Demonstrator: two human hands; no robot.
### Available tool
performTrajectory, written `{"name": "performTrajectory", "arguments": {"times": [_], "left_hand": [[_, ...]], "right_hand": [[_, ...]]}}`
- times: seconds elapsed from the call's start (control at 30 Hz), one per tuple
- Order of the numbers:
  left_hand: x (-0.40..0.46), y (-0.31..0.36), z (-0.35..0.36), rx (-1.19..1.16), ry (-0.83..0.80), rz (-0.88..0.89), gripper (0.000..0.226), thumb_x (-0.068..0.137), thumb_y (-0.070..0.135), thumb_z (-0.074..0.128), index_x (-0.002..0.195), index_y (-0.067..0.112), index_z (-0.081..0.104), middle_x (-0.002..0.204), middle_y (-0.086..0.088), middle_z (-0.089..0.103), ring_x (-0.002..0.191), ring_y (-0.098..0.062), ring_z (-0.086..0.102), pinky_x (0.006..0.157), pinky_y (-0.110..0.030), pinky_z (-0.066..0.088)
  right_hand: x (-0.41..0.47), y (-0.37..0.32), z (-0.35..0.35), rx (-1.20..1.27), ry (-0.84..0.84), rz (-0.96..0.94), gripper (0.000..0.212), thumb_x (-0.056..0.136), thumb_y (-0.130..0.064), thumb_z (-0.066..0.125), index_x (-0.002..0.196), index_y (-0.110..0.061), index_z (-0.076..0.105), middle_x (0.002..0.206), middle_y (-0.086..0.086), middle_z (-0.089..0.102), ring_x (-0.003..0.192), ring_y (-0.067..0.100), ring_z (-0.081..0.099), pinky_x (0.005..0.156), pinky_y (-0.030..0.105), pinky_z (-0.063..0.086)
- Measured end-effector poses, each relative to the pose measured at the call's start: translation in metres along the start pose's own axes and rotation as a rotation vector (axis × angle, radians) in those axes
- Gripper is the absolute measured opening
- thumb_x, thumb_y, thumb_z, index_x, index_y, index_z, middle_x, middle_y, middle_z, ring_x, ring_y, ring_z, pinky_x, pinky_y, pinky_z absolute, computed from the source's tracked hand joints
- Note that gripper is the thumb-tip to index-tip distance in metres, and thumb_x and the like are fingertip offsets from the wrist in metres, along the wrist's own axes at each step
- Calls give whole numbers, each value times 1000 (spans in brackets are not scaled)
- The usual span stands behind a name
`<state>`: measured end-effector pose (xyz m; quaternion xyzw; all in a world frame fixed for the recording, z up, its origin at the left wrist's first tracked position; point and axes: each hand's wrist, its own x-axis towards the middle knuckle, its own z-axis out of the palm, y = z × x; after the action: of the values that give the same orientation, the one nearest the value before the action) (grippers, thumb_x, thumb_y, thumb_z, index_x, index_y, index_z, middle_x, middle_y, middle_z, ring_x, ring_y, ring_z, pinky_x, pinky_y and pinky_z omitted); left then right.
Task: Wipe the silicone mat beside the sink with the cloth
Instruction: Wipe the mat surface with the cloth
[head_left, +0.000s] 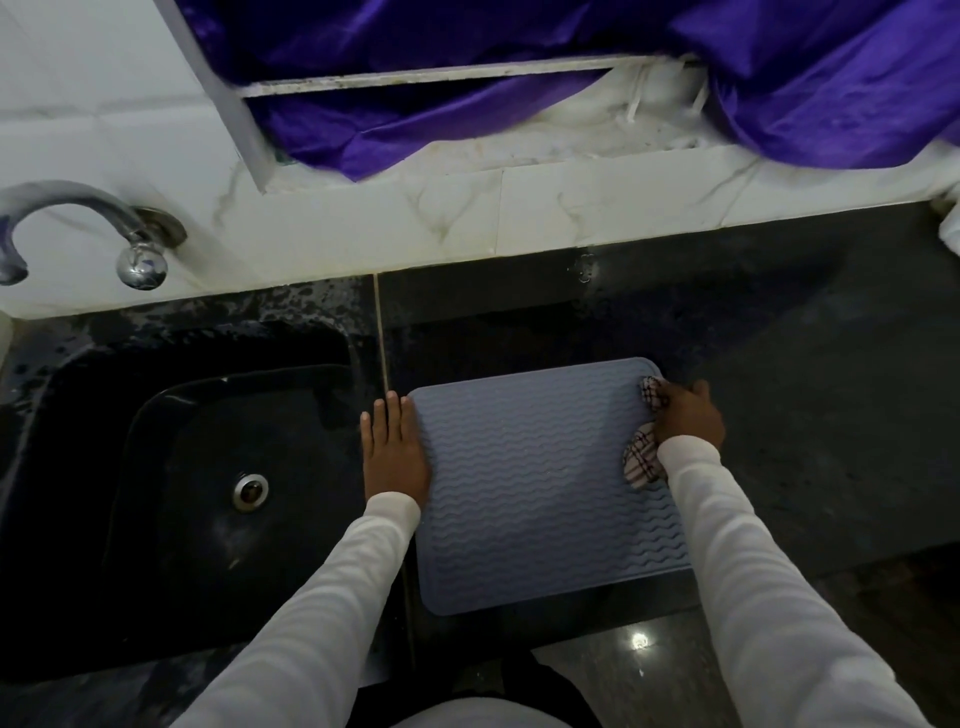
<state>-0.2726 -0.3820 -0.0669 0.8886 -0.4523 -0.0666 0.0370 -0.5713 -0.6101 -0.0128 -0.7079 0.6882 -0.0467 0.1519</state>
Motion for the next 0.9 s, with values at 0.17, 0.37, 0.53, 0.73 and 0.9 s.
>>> {"name": "performTrajectory", "arguments": {"times": [0.17,0.37,0.53,0.73,0.9], "left_hand": [[0,0,-2,-3,-15,4,64,99,13,36,154,6,3,162,-16,5,149,-33,0,119,-46,-12],[-1,-3,-12,-13,-47,25,68,99,27,40,155,12,4,162,-11,6,150,-29,2,119,-46,-11],[4,-17,-15,3,-50,79,65,98,31,39,154,13,13,162,-8,13,149,-26,11,121,-47,-5],[1,-19,-7,65,-24,94,66,100,29,40,154,6,10,161,-14,11,149,-32,10,120,-48,-5],[1,-11,-7,91,-21,86,60,102,20,27,153,2,-1,161,-18,2,149,-36,3,119,-48,-10]], "right_hand": [[-8,-22,-19,99,-112,-26,28,90,-27,60,117,-25,68,121,14,55,100,37,62,90,32,49],[-102,-122,-8,361,-315,-404,32,88,-1,59,118,-8,65,104,0,61,92,20,63,72,17,50],[-173,-202,70,111,-369,-561,46,90,-17,58,135,-20,51,137,14,46,117,30,51,100,39,45],[-175,-208,88,-70,-293,-547,38,99,-17,39,137,-17,43,139,18,36,112,36,52,90,45,47],[-155,-188,83,-69,-245,-495,36,99,-20,39,134,-20,48,138,17,38,106,37,56,88,44,48]]}}
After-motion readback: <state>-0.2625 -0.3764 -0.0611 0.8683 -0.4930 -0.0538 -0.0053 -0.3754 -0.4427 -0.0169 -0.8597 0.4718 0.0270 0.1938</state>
